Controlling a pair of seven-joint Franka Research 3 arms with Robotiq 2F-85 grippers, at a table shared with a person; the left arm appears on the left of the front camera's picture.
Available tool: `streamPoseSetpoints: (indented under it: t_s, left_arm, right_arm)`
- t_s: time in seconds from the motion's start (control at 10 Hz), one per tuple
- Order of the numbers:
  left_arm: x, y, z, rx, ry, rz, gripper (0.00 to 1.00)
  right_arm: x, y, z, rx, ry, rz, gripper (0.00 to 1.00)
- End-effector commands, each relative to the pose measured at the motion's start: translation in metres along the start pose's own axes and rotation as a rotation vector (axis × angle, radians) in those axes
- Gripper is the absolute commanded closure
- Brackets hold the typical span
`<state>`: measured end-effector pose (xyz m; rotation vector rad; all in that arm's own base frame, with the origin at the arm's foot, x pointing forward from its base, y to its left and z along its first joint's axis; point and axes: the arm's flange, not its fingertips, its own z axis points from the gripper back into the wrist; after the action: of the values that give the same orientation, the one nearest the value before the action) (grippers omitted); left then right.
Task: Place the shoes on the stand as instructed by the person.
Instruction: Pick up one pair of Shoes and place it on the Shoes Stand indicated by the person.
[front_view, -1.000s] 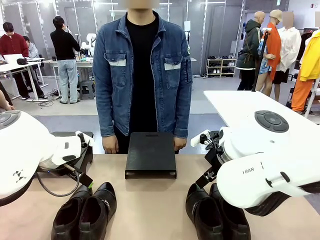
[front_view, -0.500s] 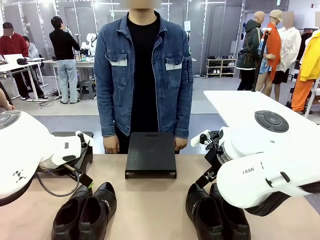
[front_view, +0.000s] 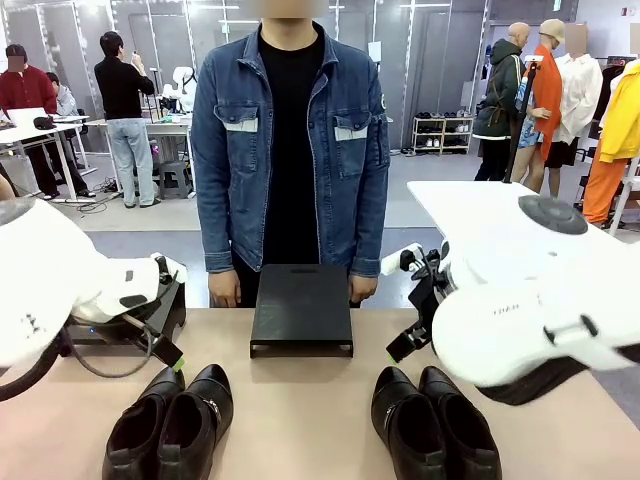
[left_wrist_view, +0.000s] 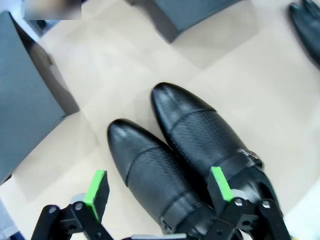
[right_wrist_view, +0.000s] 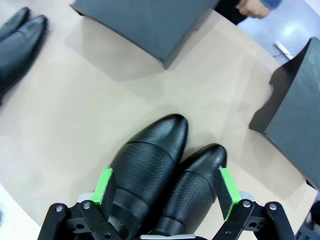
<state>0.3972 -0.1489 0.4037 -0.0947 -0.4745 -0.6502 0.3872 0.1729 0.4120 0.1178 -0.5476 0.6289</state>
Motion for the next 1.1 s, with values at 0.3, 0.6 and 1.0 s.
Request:
streamPoseSetpoints:
  t_s: [0.3,0.6,1.0]
  left_arm:
    - [-0.014,0.07,0.079,-0.488,-0.029,0.034,0.0]
    - [-0.07,0.136,0.112,-0.781,-0.169,0.223,0.0]
    - [-0.191,0.202,0.144,-0.937,-0.389,0.511,0.0]
  right_arm:
    - [-0.02,-0.073,0.06,0.407,-0.027,-0.13,0.0]
    - [-0.085,-0.147,0.097,0.66,-0.199,-0.309,0.0]
    - [-0.196,-0.206,0.14,0.689,-0.378,-0.524,0.0]
